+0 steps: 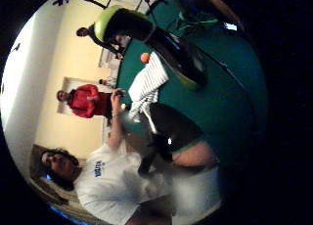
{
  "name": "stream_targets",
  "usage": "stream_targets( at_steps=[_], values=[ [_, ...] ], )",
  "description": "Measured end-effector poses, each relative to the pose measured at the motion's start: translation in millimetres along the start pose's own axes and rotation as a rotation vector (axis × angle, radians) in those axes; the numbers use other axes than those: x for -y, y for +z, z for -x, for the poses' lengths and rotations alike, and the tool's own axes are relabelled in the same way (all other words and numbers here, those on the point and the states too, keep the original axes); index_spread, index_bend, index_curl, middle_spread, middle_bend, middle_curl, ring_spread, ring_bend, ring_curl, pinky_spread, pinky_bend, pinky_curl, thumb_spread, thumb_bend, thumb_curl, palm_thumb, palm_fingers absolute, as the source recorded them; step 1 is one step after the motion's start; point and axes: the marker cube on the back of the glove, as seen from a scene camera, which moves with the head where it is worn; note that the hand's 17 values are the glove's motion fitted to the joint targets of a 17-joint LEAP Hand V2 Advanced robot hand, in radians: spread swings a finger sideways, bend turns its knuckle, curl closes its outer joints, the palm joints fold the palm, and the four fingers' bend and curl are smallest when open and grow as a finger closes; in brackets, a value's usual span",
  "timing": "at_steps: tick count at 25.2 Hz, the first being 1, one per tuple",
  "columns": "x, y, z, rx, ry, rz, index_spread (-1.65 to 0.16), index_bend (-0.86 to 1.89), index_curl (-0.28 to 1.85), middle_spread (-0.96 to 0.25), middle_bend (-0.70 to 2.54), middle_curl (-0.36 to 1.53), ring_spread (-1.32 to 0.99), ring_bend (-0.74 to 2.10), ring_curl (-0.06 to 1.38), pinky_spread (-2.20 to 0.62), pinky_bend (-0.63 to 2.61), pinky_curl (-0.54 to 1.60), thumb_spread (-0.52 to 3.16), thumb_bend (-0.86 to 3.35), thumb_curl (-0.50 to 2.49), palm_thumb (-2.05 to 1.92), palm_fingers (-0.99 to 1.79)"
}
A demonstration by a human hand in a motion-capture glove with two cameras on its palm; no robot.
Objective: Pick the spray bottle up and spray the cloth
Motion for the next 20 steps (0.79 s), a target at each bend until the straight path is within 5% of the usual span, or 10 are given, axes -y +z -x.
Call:
stream_targets(
  at_steps=[16,20],
  values=[
    [50,24,14,0.411,0.053,-0.143,-0.35,0.12,0.27,-0.19,0.24,0.37,-0.17,0.45,0.35,-0.06,0.39,0.34,1.08,0.13,0.39,0.79,0.97],
    [57,29,18,0.453,0.056,-0.163,-0.32,0.11,0.27,-0.21,0.24,0.39,-0.19,0.52,0.38,-0.2,0.53,0.38,0.96,0.13,0.43,0.87,1.27]
  ],
)
